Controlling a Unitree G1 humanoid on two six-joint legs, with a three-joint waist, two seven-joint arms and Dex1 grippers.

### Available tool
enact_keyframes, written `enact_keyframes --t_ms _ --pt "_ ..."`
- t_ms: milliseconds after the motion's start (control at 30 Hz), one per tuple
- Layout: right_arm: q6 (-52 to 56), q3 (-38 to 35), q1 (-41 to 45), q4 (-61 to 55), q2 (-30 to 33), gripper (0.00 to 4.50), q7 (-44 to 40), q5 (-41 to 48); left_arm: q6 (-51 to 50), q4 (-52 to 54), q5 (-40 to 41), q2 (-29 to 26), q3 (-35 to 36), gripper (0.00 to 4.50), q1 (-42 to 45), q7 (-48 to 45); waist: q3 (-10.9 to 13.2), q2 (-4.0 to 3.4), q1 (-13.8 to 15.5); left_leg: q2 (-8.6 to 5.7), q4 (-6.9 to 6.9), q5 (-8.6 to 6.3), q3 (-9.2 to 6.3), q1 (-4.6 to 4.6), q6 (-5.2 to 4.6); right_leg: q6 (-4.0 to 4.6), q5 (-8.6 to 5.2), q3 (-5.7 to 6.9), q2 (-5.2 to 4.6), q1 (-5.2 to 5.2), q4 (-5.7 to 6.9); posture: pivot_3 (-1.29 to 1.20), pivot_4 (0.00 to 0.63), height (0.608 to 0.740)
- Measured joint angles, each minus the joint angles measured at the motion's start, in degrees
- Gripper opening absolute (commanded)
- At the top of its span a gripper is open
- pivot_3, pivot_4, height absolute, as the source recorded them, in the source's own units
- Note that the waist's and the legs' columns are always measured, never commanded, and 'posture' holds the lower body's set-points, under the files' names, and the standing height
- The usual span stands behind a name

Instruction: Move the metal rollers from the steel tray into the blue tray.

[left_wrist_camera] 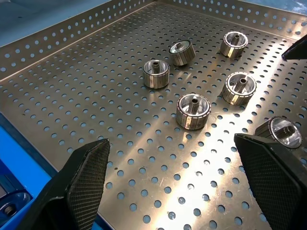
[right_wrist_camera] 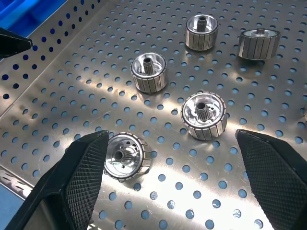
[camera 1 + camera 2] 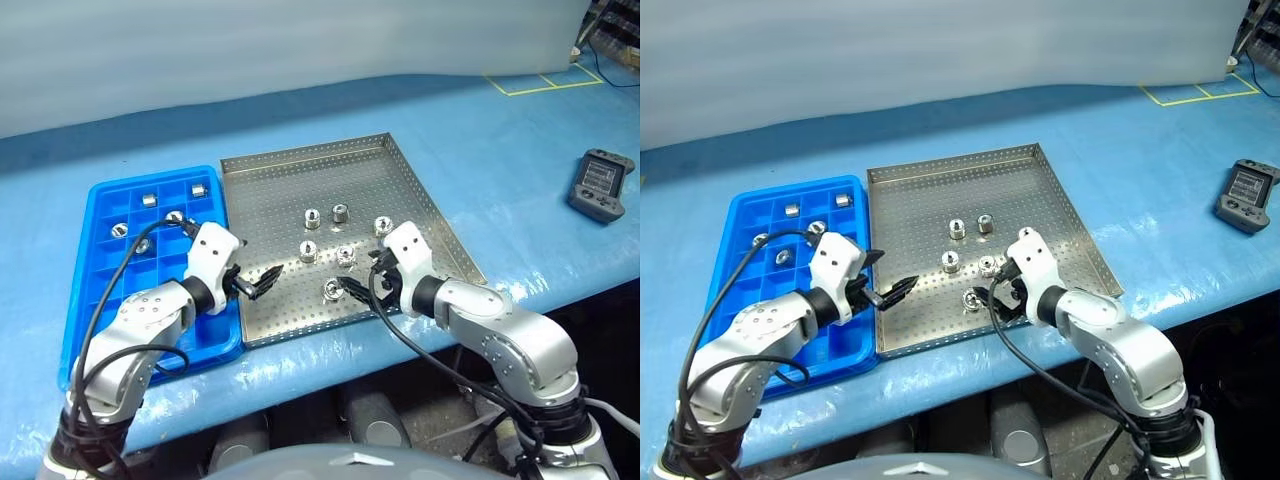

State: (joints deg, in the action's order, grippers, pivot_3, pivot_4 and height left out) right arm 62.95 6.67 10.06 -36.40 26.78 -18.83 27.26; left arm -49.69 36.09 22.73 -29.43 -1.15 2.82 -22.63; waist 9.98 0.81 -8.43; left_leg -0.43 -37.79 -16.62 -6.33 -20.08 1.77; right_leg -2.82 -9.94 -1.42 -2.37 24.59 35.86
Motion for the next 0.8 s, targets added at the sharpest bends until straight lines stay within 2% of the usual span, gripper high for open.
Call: enact_keyframes --t_ms 367,800 --pt "-0.52 1.49 -0.52 -0.04 0.26 4.47 -0.16 -0.88 -1.17 1.98 0.24 -0.92 2.86 4.50 -3.49 0.64 0.00 0.00 -0.01 0.00 0.00 0.00 0.00 0.00 0.00 0.00 0.00 -0.01 0.00 0.01 0.00 -0.18 0.150 0.740" --pt "-1.17 2.00 -0.16 -0.02 0.26 4.47 -1.22 -1.22 -1.33 2.28 0.29 -1.18 3.13 4.50 -4.93 1.33 0.00 0.01 0.62 0.00 0.00 0.00 0.01 0.00 0.00 0.01 -0.01 0.00 0.00 0.02 0.00 -0.17 0.150 0.740"
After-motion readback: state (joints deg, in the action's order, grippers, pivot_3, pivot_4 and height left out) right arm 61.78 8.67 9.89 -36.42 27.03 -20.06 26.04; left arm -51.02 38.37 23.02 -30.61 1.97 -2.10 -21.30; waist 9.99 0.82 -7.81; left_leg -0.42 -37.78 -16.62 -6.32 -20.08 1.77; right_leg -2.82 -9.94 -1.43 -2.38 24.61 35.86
